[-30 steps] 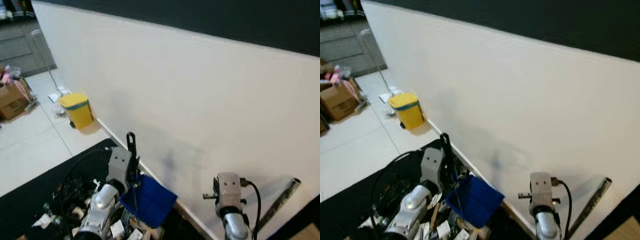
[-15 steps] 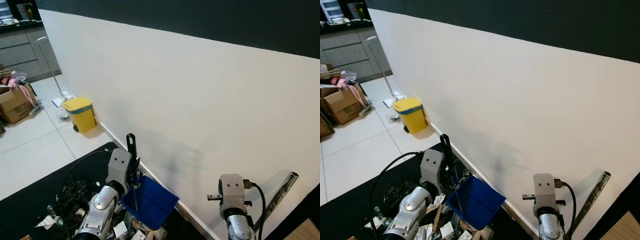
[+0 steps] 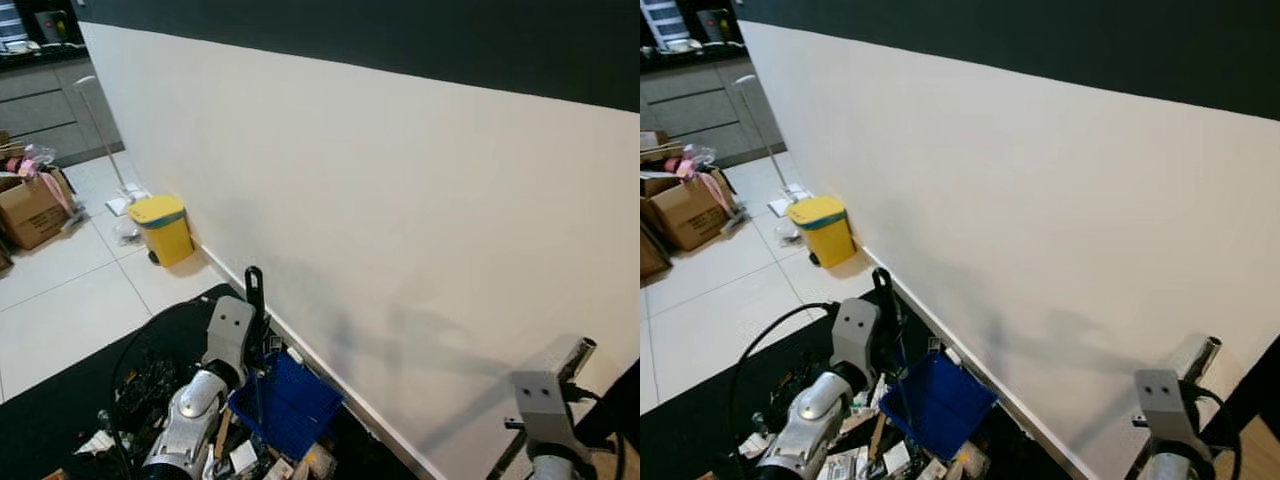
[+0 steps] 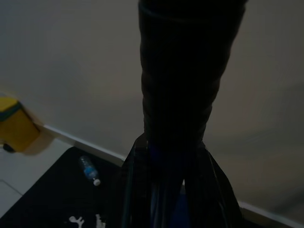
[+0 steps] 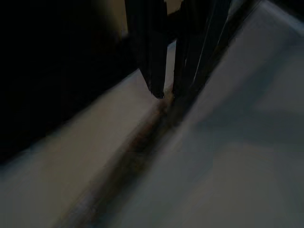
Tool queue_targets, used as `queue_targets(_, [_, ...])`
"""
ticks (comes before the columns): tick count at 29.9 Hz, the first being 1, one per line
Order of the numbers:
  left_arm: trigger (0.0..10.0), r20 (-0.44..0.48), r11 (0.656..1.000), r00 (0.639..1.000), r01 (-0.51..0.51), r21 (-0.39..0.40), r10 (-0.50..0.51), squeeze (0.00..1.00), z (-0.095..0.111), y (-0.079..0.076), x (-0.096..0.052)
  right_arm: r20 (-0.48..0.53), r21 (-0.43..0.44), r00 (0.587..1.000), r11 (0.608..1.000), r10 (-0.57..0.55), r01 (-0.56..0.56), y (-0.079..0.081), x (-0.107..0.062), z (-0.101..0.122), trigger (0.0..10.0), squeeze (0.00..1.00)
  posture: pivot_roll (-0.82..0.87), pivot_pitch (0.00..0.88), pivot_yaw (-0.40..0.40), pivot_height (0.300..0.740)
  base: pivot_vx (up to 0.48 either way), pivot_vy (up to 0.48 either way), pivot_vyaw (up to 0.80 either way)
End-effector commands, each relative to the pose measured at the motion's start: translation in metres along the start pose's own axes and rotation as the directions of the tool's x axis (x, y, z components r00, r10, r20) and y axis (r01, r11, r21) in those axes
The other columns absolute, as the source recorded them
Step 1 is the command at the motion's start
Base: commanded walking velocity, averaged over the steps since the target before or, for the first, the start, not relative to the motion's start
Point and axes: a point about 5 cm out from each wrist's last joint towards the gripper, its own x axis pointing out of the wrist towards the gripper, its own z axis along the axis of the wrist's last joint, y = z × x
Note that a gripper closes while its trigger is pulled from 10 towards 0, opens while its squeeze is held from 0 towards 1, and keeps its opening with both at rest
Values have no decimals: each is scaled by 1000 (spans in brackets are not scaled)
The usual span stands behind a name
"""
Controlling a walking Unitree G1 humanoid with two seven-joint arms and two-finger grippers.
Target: Sweep floor
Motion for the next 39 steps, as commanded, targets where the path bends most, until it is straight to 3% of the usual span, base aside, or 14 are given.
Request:
queue_targets(1, [10000,20,1000,1000,-15,24,14,0,7,9,3,-26,78,1000,997,-11,13,1,-8,-5,10000,0,-57,93,98,740,0,0,0])
queue_targets(10, [10000,20,1000,1000,2,29,-3,0,9,7,4,-118,155,985,977,-128,145,-10,-14,-21,10000,0,-55,98,122,740,0,0,0])
queue_targets(11, [10000,20,1000,1000,3,30,-4,0,8,8,4,-121,157,984,976,-132,150,-10,-14,-21,10000,1000,-55,99,124,740,0,0,0])
queue_targets(19, [10000,22,999,1000,10,37,-10,0,11,9,5,-92,187,987,971,-135,151,-15,4,-5,10000,1000,-42,108,136,740,0,0,0])
queue_targets(24, [10000,24,999,1000,12,40,-13,0,11,11,3,-139,232,986,965,-92,122,-5,15,-2,10000,1000,-17,127,140,740,0,0,0])
queue_targets(25, [10000,23,999,1000,12,41,-12,0,11,11,2,-143,238,986,964,-82,115,-4,17,-2,10000,0,-15,128,141,740,0,0,0])
queue_targets(32, [10000,19,999,1000,12,47,-13,0,10,13,-2,-151,258,988,964,-21,60,7,23,3,10000,0,3,136,145,740,0,0,0])
queue_targets(39, [10000,17,999,1000,13,46,-14,0,10,11,-4,-153,209,988,978,4,29,14,27,6,10000,0,15,127,135,740,0,0,0])
